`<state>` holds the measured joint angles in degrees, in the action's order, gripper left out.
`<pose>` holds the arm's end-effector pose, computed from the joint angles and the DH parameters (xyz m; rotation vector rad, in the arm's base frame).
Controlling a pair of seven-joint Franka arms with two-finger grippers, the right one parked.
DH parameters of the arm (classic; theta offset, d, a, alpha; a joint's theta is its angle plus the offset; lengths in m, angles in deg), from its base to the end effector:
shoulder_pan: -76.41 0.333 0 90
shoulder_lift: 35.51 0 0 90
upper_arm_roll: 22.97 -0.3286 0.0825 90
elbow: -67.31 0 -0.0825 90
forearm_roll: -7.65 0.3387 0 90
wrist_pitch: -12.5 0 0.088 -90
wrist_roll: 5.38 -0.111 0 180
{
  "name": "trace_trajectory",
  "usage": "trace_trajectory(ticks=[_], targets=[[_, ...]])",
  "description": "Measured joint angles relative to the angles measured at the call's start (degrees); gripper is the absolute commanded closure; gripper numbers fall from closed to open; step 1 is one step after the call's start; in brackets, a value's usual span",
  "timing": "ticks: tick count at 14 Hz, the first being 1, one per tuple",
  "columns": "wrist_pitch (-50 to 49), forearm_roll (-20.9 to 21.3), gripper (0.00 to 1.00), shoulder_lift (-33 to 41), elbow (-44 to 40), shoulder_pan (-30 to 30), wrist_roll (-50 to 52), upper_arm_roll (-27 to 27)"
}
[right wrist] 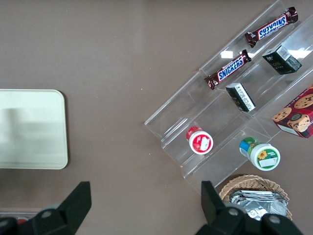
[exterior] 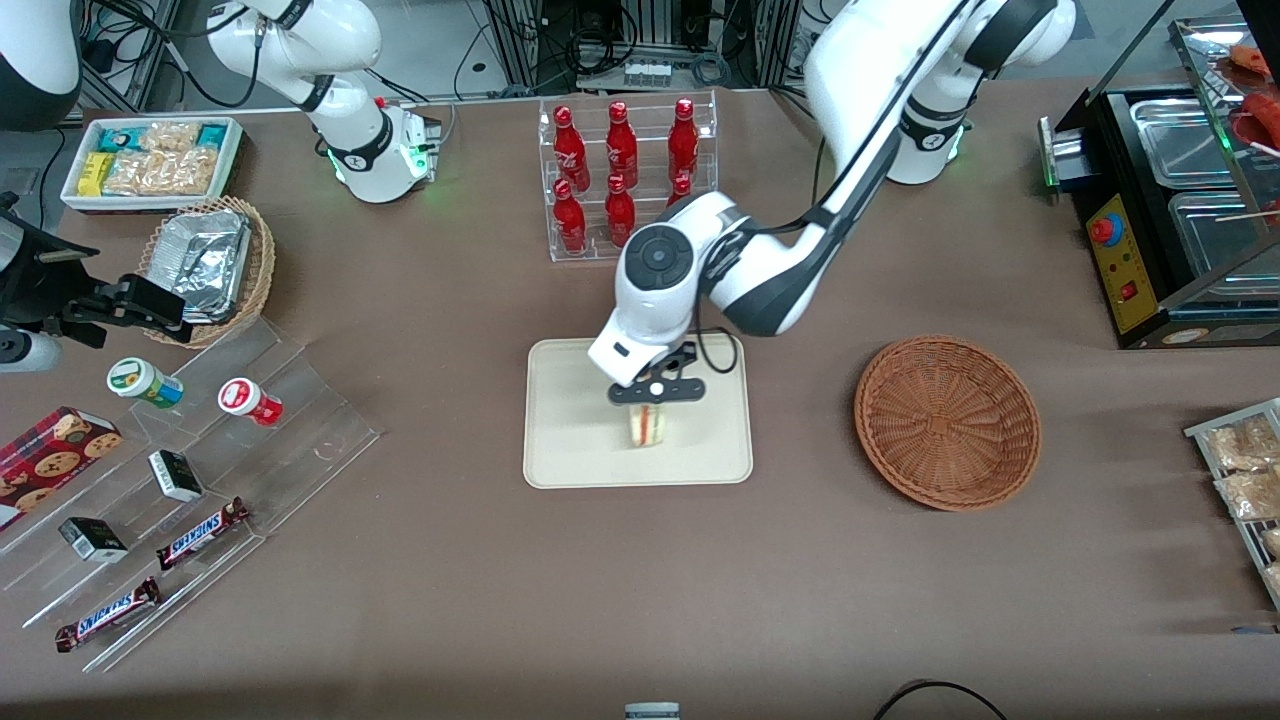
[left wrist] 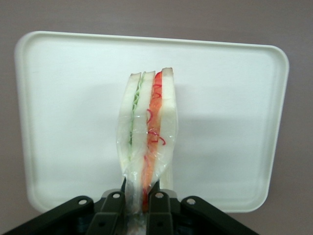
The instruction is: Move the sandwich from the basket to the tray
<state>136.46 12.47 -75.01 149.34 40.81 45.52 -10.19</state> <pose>0.4906 -0.4955 0.3283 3.0508 0.0803 -0.0211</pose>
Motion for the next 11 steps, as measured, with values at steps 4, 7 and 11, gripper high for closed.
trace_trajectory(ticks=[4,7,11], targets=[[3.97,2.68,1.00,-3.88,-0.58,-1.26,0.16,-0.01],[4.28,3.72,0.60,-5.13,-0.83,-1.66,1.41,-0.04],[2.90,4.24,0.01,-5.08,-1.77,-1.84,3.26,-0.10]])
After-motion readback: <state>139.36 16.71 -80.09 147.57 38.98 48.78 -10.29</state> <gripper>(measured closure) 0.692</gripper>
